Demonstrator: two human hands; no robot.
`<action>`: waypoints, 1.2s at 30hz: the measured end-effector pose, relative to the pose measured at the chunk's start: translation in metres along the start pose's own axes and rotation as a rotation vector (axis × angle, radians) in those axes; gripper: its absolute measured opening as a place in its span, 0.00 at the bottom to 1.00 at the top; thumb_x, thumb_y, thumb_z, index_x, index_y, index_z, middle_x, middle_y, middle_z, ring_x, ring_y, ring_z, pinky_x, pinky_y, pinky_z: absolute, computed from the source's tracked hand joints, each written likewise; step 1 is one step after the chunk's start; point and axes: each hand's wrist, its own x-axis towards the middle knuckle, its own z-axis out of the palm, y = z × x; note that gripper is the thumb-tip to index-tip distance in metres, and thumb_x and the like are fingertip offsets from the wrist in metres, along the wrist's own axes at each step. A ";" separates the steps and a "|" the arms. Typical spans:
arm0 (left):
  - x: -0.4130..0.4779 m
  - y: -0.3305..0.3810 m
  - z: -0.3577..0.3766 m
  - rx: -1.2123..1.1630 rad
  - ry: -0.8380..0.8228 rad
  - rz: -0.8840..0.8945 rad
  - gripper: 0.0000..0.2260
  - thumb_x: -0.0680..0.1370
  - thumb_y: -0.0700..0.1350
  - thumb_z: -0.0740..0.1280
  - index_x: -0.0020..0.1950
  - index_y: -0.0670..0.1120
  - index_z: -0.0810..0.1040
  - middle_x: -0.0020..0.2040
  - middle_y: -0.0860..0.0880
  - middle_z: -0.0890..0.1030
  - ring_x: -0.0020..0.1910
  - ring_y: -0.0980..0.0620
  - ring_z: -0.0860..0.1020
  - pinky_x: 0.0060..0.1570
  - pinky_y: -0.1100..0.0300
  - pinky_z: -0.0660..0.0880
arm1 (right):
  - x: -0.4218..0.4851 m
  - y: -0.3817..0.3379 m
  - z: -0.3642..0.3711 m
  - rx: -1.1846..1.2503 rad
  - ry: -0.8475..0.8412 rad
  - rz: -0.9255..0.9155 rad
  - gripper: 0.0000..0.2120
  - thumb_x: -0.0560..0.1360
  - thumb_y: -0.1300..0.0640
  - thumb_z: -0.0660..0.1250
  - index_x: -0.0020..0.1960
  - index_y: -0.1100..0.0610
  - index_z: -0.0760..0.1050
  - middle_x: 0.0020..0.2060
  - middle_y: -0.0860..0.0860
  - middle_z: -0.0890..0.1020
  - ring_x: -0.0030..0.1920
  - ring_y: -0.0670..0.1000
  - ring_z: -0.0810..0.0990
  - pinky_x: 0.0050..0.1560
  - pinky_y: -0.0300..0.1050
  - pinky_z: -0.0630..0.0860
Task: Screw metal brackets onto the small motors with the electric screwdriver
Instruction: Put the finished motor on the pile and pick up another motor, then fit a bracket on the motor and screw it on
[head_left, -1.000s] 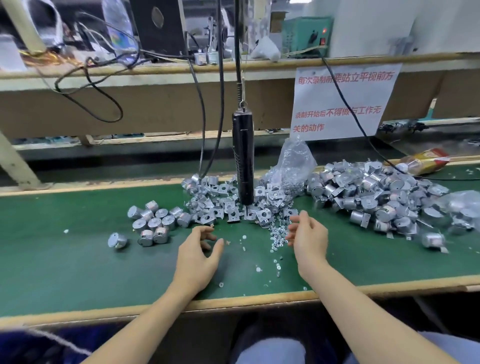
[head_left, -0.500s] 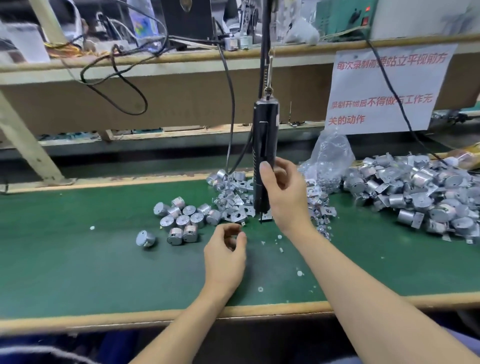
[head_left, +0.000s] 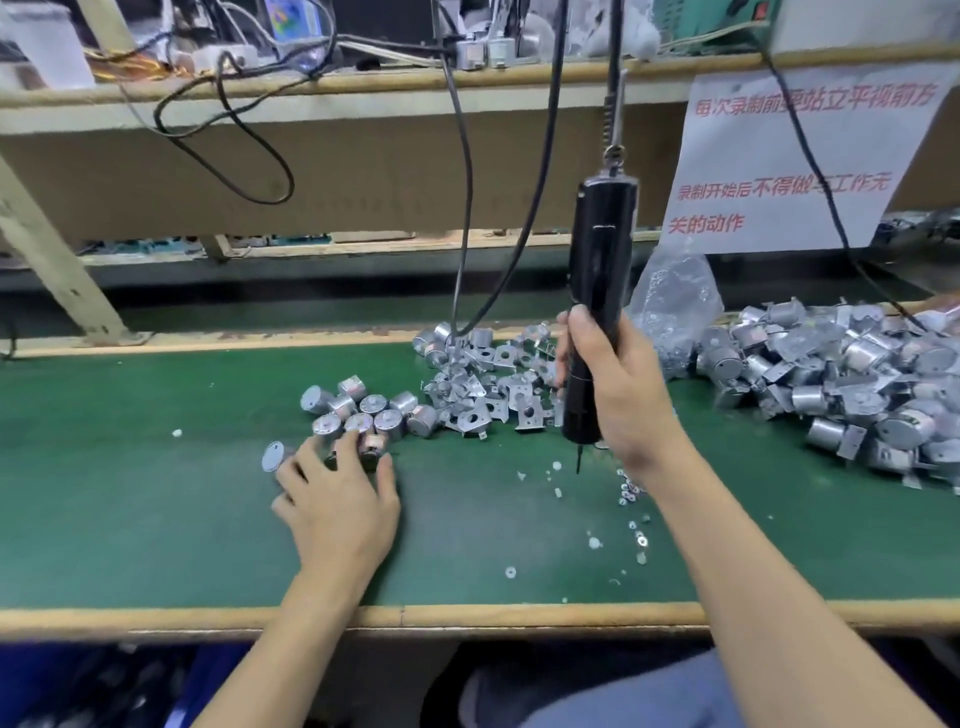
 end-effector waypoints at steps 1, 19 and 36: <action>0.001 0.000 0.001 0.002 -0.015 -0.003 0.19 0.79 0.53 0.65 0.68 0.47 0.74 0.69 0.39 0.68 0.67 0.38 0.62 0.59 0.39 0.64 | -0.001 0.000 -0.005 0.005 0.019 -0.015 0.25 0.73 0.33 0.67 0.51 0.55 0.73 0.35 0.48 0.76 0.35 0.50 0.74 0.38 0.45 0.74; -0.005 0.006 0.002 -0.036 0.112 0.183 0.13 0.73 0.50 0.74 0.51 0.45 0.75 0.46 0.46 0.80 0.56 0.38 0.69 0.48 0.42 0.65 | -0.021 0.027 -0.048 0.142 0.089 0.039 0.36 0.59 0.15 0.55 0.37 0.46 0.77 0.27 0.48 0.73 0.25 0.50 0.70 0.29 0.42 0.71; -0.015 0.027 -0.005 -0.204 -0.067 0.556 0.10 0.71 0.44 0.78 0.47 0.47 0.79 0.46 0.54 0.82 0.50 0.45 0.73 0.50 0.54 0.67 | -0.023 0.039 -0.044 0.173 0.090 0.020 0.34 0.61 0.15 0.54 0.36 0.45 0.77 0.27 0.48 0.74 0.25 0.51 0.71 0.30 0.43 0.71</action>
